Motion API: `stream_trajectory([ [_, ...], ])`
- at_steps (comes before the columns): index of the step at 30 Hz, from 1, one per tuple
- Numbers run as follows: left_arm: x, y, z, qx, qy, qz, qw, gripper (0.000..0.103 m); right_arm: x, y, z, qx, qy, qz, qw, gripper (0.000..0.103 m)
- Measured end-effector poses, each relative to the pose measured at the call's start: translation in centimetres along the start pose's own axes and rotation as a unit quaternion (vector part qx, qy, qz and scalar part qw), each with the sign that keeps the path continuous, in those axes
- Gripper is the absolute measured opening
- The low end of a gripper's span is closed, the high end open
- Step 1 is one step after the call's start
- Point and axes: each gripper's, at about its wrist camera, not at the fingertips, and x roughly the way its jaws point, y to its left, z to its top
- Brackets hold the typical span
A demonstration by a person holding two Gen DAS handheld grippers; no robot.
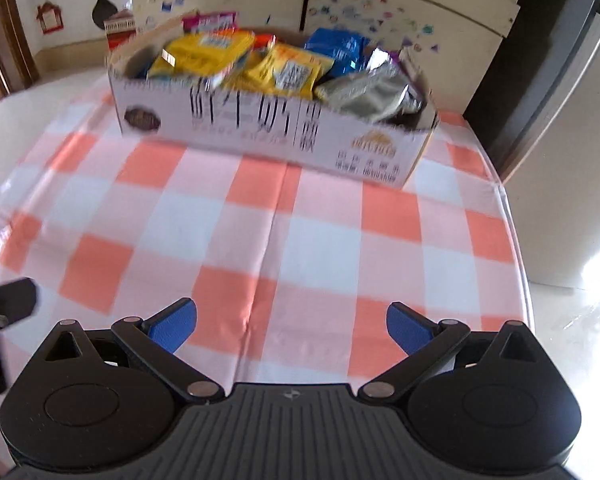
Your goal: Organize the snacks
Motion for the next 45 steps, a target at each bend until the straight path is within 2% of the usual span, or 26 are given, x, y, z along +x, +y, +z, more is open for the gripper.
stream_trajectory([
  [7, -0.1, 1.0, -2.4, -0.002, 0.008, -0.006, 0.9999, 0.102, 1.2, 1.1, -2.5, -0.016, -0.026, 0.005, 1.000, 0.103],
  [12, -0.3, 1.5, -3.5, -0.010, 0.009, -0.015, 0.9998, 0.102, 1.6, 0.3, -3.6, 0.025, -0.076, 0.034, 0.996, 0.103],
  [17, -0.3, 1.8, -3.7, -0.010, 0.013, -0.017, 0.9997, 0.102, 2.3, 0.1, -3.9, 0.026, -0.127, 0.022, 0.991, 0.103],
  [20, -0.2, 1.8, -3.7, -0.010, 0.014, -0.016, 0.9997, 0.102, 2.6, 0.0, -3.8, 0.026, -0.146, 0.024, 0.989, 0.103],
  [24, 0.0, 1.6, -3.7, -0.008, 0.016, -0.013, 0.9998, 0.102, 3.1, 0.3, -4.4, 0.019, -0.191, 0.032, 0.981, 0.103],
  [37, 0.3, 1.2, -3.6, -0.004, 0.020, -0.011, 0.9997, 0.102, 3.1, 0.3, -4.5, 0.019, -0.195, 0.033, 0.980, 0.103],
  [45, 1.8, 1.6, -3.6, -0.015, 0.041, -0.005, 0.9990, 0.102, 3.1, 0.4, -4.5, 0.019, -0.195, 0.033, 0.980, 0.103],
])
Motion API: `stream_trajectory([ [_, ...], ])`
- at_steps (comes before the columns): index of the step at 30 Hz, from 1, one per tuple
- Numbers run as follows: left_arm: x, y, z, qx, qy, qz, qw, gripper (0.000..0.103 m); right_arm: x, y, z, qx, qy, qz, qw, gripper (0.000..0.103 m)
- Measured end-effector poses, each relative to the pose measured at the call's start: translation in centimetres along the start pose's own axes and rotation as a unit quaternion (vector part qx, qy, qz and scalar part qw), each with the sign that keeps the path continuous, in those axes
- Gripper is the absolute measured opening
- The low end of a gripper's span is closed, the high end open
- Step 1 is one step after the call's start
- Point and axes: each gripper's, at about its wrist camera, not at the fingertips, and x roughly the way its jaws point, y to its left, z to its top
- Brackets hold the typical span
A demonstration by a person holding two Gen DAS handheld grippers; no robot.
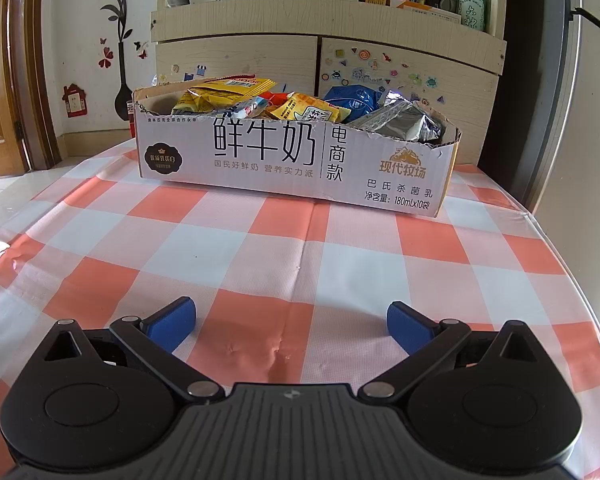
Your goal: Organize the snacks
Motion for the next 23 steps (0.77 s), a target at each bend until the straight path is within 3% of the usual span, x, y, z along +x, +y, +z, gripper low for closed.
stream_trajectory([
  [17, 3.8, 1.3, -0.1, -0.007, 0.048, 0.014, 0.9987, 0.102, 0.1, 0.0, 0.0, 0.000, 0.000, 0.000, 1.000, 0.103],
  [23, 4.0, 1.6, 0.0, -0.011, 0.048, 0.006, 0.9988, 0.102, 0.0, 0.1, 0.0, 0.000, 0.000, 0.000, 1.000, 0.103],
])
